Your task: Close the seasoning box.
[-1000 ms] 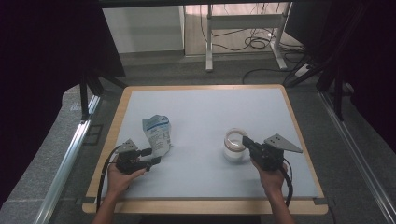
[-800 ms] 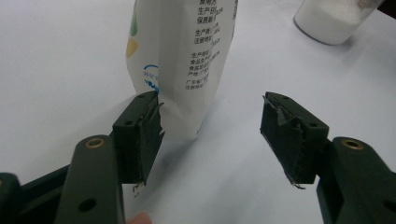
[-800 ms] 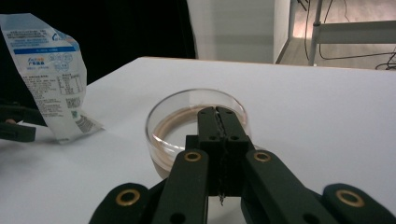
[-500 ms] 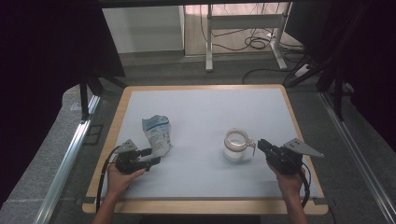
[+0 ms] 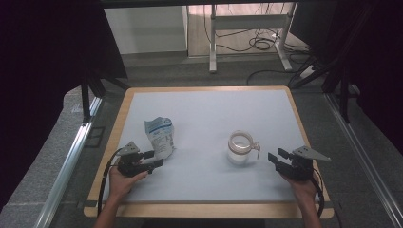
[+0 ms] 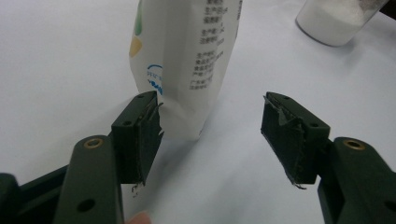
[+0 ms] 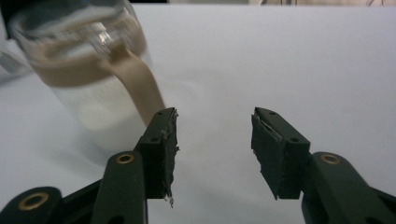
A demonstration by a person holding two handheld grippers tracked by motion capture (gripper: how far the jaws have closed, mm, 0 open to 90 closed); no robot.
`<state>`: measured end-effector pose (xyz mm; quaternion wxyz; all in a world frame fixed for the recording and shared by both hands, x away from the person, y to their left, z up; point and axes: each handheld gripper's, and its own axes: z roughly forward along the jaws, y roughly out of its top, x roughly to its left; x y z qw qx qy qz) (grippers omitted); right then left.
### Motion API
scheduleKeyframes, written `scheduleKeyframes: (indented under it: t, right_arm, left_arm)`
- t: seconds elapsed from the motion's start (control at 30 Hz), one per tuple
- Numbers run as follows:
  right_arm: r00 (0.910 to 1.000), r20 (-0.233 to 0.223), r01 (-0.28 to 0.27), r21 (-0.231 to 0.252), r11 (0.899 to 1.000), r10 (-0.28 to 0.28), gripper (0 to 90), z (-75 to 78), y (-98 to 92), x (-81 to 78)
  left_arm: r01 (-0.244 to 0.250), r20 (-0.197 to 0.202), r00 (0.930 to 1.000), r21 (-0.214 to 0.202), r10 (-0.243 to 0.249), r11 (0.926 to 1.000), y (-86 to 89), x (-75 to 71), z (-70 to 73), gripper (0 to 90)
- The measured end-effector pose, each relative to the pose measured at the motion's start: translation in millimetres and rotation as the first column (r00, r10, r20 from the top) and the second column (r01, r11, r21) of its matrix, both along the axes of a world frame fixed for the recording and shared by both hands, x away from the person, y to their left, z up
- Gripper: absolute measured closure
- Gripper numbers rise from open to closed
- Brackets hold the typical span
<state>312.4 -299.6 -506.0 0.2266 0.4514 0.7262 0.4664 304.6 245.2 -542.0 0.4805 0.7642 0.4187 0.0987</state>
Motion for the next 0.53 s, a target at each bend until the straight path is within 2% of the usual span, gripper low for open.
scheduleKeyframes:
  t: [0.2, 0.53]
  right_arm:
    - [0.9989, -0.047, 0.0, -0.019, 1.0, -0.001, 47.4, -12.7, -6.4, 2.3]
    - [0.9985, -0.053, -0.015, -0.021, 1.0, 0.014, 45.1, -14.4, -4.7, 4.2]
  left_arm:
    - [-0.002, -0.004, 1.0, -0.002, 0.002, 1.0, 0.3, 0.5, -1.4, 37.1]
    - [-0.011, -0.004, 0.9999, 0.013, 0.011, 0.9999, -0.6, 1.3, -2.0, 36.6]
